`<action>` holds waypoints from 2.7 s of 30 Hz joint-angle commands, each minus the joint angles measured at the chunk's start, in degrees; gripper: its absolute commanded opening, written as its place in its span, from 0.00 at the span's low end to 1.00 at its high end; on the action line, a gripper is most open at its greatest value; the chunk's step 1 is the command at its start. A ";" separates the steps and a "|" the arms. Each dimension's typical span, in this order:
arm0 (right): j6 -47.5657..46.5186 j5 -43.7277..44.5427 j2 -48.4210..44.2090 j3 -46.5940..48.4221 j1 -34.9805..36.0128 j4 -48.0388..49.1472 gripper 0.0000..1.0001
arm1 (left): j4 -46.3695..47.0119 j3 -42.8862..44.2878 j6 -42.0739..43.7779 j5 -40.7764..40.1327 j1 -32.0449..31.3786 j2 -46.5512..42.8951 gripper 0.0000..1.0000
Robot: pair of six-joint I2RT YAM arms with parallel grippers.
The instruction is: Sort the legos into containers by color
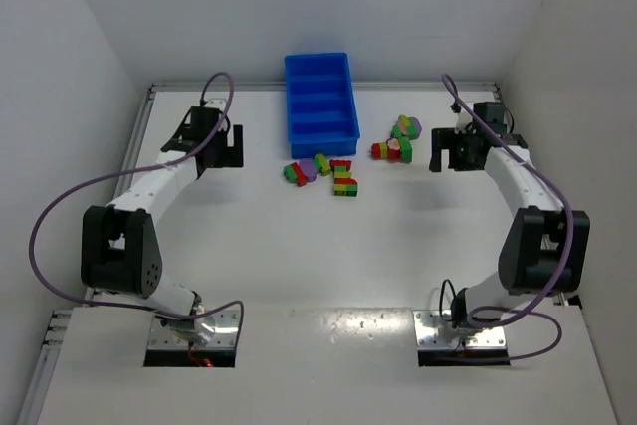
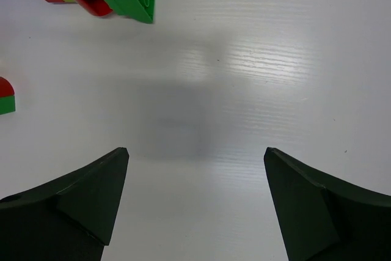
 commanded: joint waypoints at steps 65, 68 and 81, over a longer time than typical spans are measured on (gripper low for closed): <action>-18.71 -19.16 -1.25 3.73 1.23 -7.39 0.86 | 11.37 7.01 36.97 34.27 -23.79 19.31 0.96; -18.72 -21.26 -1.96 1.80 1.23 -7.39 0.86 | 11.37 5.68 37.60 35.15 -27.40 16.22 0.96; -19.24 -21.79 -3.54 1.18 1.23 -8.01 0.85 | 15.33 9.19 34.17 21.10 -30.05 19.11 0.98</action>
